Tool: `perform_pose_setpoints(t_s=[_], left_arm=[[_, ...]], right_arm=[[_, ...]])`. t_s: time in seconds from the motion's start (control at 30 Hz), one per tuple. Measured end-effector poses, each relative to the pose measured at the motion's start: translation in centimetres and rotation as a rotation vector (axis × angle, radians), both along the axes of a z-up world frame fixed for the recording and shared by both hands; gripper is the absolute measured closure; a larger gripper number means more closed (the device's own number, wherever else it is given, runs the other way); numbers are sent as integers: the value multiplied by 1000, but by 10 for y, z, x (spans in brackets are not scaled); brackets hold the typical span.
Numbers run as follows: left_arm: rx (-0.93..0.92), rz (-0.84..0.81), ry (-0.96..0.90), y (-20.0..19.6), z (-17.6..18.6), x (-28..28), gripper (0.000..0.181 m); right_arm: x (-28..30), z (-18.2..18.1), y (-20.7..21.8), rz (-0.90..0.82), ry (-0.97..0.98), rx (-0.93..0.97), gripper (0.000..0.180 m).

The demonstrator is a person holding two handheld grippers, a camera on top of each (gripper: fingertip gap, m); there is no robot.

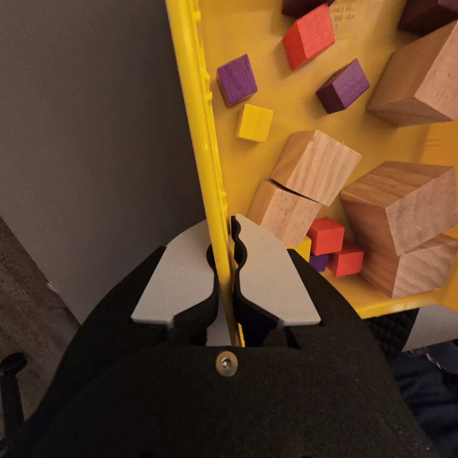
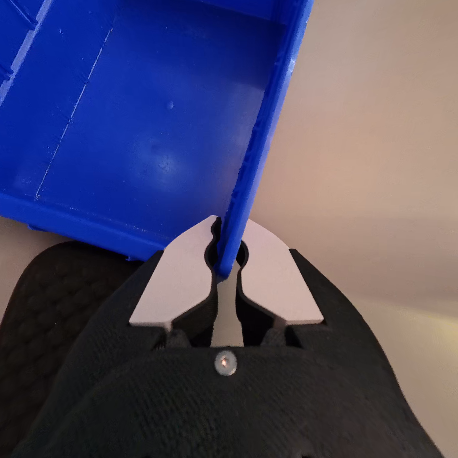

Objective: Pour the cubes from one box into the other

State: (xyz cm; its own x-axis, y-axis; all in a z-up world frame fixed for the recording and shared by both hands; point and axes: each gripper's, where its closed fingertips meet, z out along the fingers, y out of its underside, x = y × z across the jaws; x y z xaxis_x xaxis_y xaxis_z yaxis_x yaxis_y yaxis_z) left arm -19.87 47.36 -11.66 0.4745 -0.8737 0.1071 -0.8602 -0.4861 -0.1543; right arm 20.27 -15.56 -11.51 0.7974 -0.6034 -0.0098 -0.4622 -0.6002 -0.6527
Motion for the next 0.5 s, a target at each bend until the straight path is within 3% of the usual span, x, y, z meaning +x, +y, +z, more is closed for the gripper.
perform_pose_setpoints(t_s=[0.33,0.5], left_arm=[[-30,-43,30,-4,-1,-6,173],[-86,90,21,-1,-1,5,175]], right_arm=[[0,2,2,10,25,103,167],[0,2,3,-6,27,127,167]])
